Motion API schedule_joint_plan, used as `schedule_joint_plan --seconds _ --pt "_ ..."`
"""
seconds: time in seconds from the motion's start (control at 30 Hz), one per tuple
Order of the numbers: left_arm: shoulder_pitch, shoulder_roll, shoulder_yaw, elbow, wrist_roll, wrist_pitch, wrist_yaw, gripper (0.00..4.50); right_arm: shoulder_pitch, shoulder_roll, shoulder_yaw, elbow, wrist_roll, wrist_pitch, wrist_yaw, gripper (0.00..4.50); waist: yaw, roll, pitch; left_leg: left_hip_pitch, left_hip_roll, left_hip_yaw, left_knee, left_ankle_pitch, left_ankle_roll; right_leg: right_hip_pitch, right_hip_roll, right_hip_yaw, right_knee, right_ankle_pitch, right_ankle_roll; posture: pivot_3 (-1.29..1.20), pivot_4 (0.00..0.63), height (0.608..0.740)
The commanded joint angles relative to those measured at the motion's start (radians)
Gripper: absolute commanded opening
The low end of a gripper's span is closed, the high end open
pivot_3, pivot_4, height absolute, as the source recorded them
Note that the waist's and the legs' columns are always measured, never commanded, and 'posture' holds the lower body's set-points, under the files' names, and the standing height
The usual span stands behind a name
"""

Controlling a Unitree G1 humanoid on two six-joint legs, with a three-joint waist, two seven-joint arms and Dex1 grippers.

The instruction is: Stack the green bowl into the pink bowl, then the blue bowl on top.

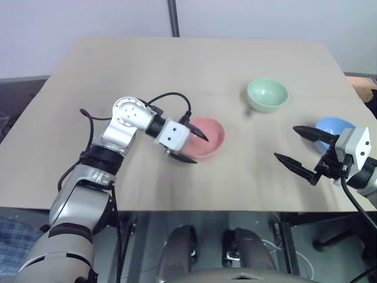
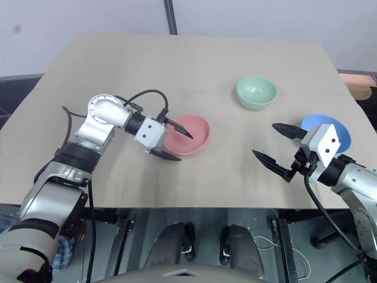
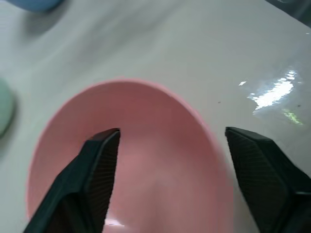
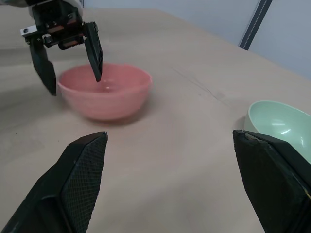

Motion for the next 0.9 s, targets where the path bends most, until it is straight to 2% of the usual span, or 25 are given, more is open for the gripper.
schedule_joint_plan --seconds 0.03,0.2,0.3,0.57,0.9 --pt "0.016 0.004 0.095 -0.079 -0.109 0.151 0.027 3.74 -0.003 -0.002 -0.022 -0.028 0.006 -0.015 -0.004 4.50 0.000 0.000 0.000 0.000 0.000 0.000 0.000 0.000 0.000 0.000 0.000 0.000 0.000 0.000 0.000 0.00 0.150 0.740" --pt "0.070 0.064 0.223 -0.112 -0.261 0.397 0.008 3.74 -0.012 -0.013 -0.013 -0.022 0.004 -0.009 0.006 4.50 -0.004 0.000 0.000 0.000 0.001 0.000 0.000 0.000 0.000 0.000 0.000 0.000 0.001 0.000 0.000 0.00 0.150 0.740" --pt "0.113 0.109 0.294 -0.119 -0.275 0.491 0.080 3.74 -0.021 -0.019 -0.006 -0.006 0.000 -0.004 0.012 4.50 -0.003 0.000 0.000 0.001 0.001 0.000 0.000 0.000 0.000 0.000 0.000 0.000 0.002 0.000 0.000 0.00 0.150 0.740" --pt "0.263 0.186 0.407 -0.161 -0.217 0.527 0.253 3.74 -0.057 -0.031 0.034 0.033 -0.027 0.021 0.008 4.50 0.000 0.000 0.000 0.000 0.000 0.000 0.000 0.000 0.000 -0.001 -0.002 0.000 0.002 0.000 0.000 0.00 0.150 0.740" --pt "0.493 0.215 0.528 -0.363 -0.265 0.597 0.374 3.74 -0.205 -0.043 0.123 0.207 -0.169 0.014 -0.028 4.50 -0.001 0.000 0.000 0.000 0.000 0.000 -0.001 0.000 0.000 -0.001 -0.003 0.000 0.002 0.000 0.000 0.00 0.150 0.740"
